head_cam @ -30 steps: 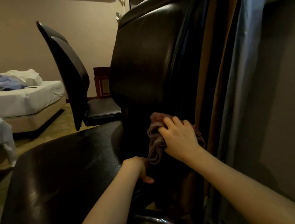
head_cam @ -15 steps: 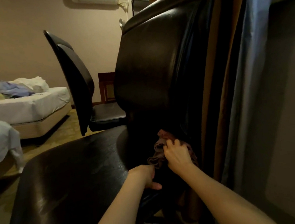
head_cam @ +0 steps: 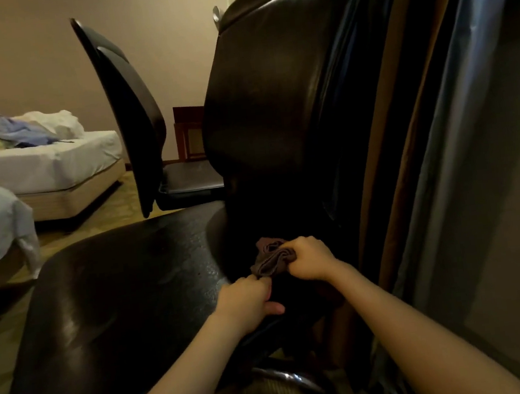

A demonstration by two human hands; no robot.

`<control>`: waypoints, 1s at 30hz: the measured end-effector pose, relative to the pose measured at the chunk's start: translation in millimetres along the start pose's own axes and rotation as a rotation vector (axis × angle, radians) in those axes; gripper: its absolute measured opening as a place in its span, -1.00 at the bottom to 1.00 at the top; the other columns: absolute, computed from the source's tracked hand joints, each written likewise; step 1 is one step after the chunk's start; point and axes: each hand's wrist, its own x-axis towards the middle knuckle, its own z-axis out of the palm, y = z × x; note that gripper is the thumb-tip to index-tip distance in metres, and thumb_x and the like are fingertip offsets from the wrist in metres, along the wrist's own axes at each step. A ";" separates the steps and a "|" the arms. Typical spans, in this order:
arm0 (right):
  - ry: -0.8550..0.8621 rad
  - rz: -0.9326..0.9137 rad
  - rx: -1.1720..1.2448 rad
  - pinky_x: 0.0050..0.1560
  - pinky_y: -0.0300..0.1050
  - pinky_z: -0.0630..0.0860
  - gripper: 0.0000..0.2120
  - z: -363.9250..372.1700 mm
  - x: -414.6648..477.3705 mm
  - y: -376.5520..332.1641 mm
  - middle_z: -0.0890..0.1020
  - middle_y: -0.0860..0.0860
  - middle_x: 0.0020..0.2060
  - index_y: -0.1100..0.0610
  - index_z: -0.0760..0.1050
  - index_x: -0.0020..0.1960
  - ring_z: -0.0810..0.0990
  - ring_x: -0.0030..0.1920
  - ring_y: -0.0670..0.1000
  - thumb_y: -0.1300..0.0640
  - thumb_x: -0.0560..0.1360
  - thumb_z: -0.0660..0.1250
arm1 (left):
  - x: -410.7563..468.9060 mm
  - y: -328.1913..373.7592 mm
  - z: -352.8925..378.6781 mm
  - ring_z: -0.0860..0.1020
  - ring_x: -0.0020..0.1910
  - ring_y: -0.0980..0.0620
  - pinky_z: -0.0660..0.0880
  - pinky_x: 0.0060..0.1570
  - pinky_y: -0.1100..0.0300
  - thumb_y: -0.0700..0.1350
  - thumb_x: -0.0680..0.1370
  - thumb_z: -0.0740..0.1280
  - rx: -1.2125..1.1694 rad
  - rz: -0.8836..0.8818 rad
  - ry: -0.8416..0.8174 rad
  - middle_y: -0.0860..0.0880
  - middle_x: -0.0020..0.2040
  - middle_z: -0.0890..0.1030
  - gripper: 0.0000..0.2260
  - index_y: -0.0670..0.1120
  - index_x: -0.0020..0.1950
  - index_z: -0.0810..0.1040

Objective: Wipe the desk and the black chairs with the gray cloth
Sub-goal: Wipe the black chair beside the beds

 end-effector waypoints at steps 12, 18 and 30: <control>-0.136 -0.099 0.061 -0.11 -0.06 0.52 -0.96 3.1 -14.4 -22.3 0.64 0.04 -0.19 0.03 0.56 -0.23 0.61 -0.10 0.09 0.11 0.37 0.33 | -9.5 -33.8 -48.2 0.46 0.18 -0.16 0.39 0.19 -0.14 -0.18 0.49 0.32 -0.326 -0.074 0.110 -0.11 0.18 0.47 -0.47 0.01 0.40 0.19; 0.080 -0.411 -0.135 -0.12 -0.16 0.38 -0.73 27.0 -64.1 -27.0 0.63 -0.08 -0.07 -0.07 0.60 0.06 0.53 -0.06 0.00 0.05 0.39 0.27 | -27.7 -24.7 -14.6 0.46 0.03 -0.03 0.41 0.10 0.10 -0.10 0.41 0.40 -0.135 0.170 0.053 -0.03 0.01 0.49 -0.69 -0.04 0.14 0.50; 0.668 -0.688 -0.268 -0.16 -0.06 0.26 -0.71 106.2 -111.0 -6.5 0.67 0.10 -0.08 0.13 0.64 -0.08 0.42 -0.06 0.10 -0.04 0.39 0.28 | -88.9 -11.4 19.5 0.53 -0.18 -0.08 0.48 -0.21 0.17 -0.04 0.38 0.24 0.012 0.359 0.377 -0.12 -0.13 0.55 -0.76 -0.17 -0.11 0.57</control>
